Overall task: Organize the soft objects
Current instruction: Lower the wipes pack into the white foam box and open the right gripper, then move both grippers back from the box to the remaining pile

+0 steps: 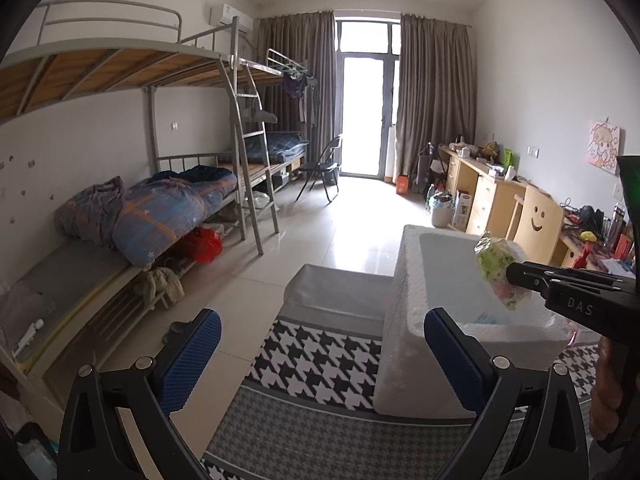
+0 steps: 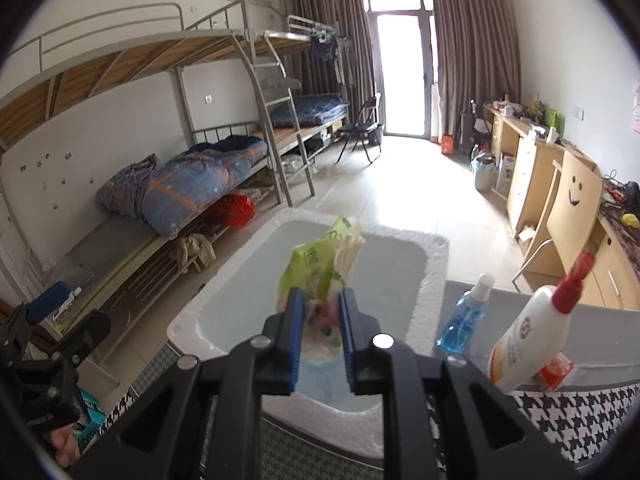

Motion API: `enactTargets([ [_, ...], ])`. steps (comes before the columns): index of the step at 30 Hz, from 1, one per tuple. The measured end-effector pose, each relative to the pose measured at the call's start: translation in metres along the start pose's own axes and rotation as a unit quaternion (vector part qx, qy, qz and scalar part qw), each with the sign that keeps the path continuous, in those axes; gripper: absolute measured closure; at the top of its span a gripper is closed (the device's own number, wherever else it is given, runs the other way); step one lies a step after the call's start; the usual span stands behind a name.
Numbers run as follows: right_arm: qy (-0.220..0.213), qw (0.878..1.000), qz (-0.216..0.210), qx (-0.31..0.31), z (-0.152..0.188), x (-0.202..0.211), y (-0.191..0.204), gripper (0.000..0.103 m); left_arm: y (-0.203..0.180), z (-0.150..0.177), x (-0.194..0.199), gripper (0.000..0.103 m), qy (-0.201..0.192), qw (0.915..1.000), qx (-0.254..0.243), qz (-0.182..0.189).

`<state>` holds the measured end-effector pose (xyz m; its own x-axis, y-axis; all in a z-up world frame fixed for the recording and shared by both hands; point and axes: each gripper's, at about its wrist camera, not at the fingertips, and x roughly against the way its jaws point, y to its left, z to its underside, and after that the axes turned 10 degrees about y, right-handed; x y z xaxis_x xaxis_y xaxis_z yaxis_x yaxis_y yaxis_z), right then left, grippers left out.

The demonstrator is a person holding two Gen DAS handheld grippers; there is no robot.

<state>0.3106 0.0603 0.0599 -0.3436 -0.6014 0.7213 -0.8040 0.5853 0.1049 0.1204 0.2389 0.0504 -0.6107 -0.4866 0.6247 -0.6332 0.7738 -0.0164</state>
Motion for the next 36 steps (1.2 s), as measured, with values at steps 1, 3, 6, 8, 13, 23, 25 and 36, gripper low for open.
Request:
enactTargets([
  [1, 0.004, 1.0, 0.001, 0.001, 0.0, -0.004, 0.0, 0.082, 0.002, 0.001, -0.001, 0.001, 0.001, 1.0, 0.001, -0.002],
  [3, 0.007, 1.0, 0.003, 0.0, 0.002, -0.007, 0.001, 0.082, 0.004, 0.002, -0.002, 0.001, 0.005, 1.0, 0.004, 0.0],
  [6, 0.012, 1.0, 0.0, -0.008, 0.001, -0.014, -0.001, 0.08, 0.004, 0.004, -0.001, 0.001, 0.005, 1.0, 0.005, 0.0],
  [8, 0.033, 0.999, -0.001, -0.005, 0.0, -0.024, -0.002, 0.066, 0.005, 0.004, -0.001, 0.001, 0.005, 1.0, 0.004, 0.003],
  [13, 0.04, 0.999, 0.023, -0.001, 0.004, -0.026, -0.002, 0.035, 0.005, 0.004, -0.002, 0.001, 0.005, 1.0, 0.003, 0.003],
  [23, 0.019, 1.0, 0.009, -0.013, 0.005, -0.007, -0.005, 0.031, -0.001, 0.002, 0.002, 0.001, 0.007, 1.0, -0.002, 0.007],
  [25, 0.016, 1.0, 0.01, -0.012, 0.006, -0.003, -0.004, 0.031, -0.001, 0.002, 0.004, 0.001, 0.006, 0.9999, -0.003, 0.008],
  [36, -0.002, 1.0, 0.013, -0.006, 0.008, 0.018, -0.005, 0.031, -0.007, 0.0, 0.012, 0.001, 0.009, 0.9998, -0.008, 0.014],
])
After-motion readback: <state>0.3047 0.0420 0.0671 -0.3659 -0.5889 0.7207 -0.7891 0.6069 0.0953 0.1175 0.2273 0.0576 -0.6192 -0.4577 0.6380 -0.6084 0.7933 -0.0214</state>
